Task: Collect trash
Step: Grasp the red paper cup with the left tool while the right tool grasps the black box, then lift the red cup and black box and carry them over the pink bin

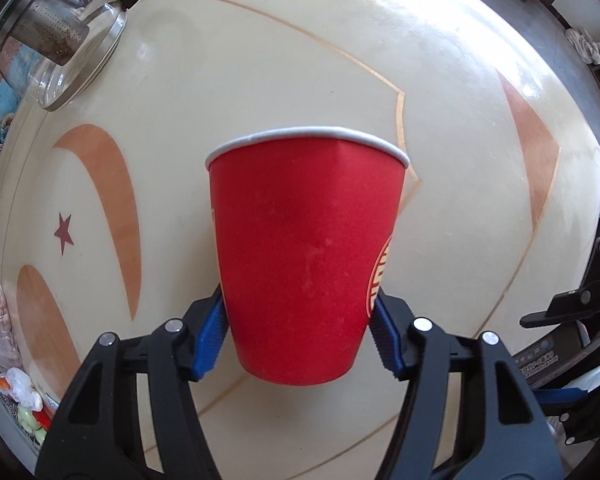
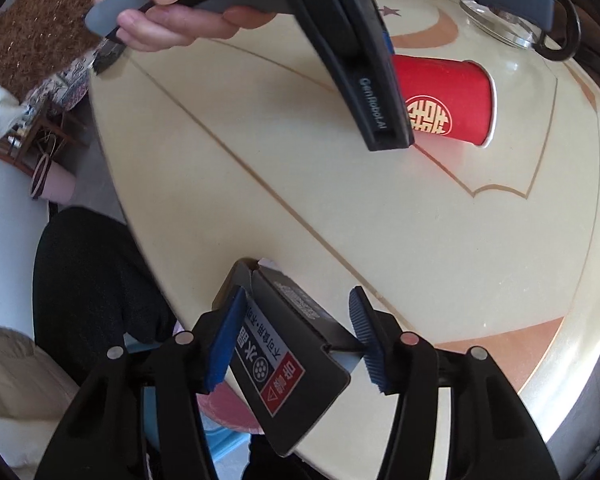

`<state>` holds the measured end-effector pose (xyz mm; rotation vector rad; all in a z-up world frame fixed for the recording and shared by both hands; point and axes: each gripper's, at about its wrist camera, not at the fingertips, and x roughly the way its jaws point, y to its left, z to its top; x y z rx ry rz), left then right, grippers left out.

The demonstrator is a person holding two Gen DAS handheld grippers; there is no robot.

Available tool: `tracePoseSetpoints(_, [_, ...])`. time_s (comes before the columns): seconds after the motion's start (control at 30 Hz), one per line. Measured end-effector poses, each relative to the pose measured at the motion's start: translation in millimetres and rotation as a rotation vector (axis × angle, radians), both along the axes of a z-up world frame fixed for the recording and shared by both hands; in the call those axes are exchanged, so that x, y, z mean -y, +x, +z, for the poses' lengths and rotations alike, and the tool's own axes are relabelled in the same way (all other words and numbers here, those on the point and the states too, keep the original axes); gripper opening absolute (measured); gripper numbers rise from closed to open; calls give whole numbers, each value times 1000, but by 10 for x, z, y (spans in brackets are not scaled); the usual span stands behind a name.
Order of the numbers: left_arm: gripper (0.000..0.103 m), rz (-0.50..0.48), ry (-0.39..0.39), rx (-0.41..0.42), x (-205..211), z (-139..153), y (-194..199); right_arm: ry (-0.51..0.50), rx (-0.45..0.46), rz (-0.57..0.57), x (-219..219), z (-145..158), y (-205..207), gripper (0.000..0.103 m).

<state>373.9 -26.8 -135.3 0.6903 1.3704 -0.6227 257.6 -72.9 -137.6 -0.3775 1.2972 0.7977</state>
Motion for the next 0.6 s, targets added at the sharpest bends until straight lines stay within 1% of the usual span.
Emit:
tracePoseSetpoints(0.17, [63,12,-7,-7,-58,19,-65,29,-51,-10,83,-31,7,56])
tracePoseSetpoints(0.2, [63,13,-5,-9,-67,23,-83,26,-60,-5,81,-43,3,61])
tracePoseSetpoints(0.23, [63,12,-4,-8,-74,29,-95,6,-66,33,-3,-91,-50,64])
tracePoseSetpoints(0.3, [64,7,2,-3,-82,35,-128,-13,-60,69,-10,-141,-109,73])
tracePoseSetpoints(0.33, [67,8,7,1,-85,34,-135,-25,-54,85,-9,-170,-146,75])
tracePoseSetpoints(0.37, [68,10,10,1,-59,19,-126,-41,-53,108,-31,-210,-189,77])
tracePoseSetpoints(0.43, [68,17,6,-11,-78,16,-92,-75,2,138,-82,-221,-258,76])
tracePoseSetpoints(0.47, [68,19,5,-14,-107,-18,67,-91,25,157,-124,-231,-285,76])
tracePoseSetpoints(0.5, [68,17,5,-11,-118,-18,70,-103,41,170,-149,-238,-302,73])
tracePoseSetpoints(0.53, [68,14,6,-6,-126,-17,71,-121,77,173,-167,-238,-314,69])
tracePoseSetpoints(0.57, [68,13,7,-2,-136,-20,72,-147,106,181,-177,-241,-337,58])
tracePoseSetpoints(0.6, [68,14,7,-1,-146,-67,196,-155,122,194,-198,-231,-353,41])
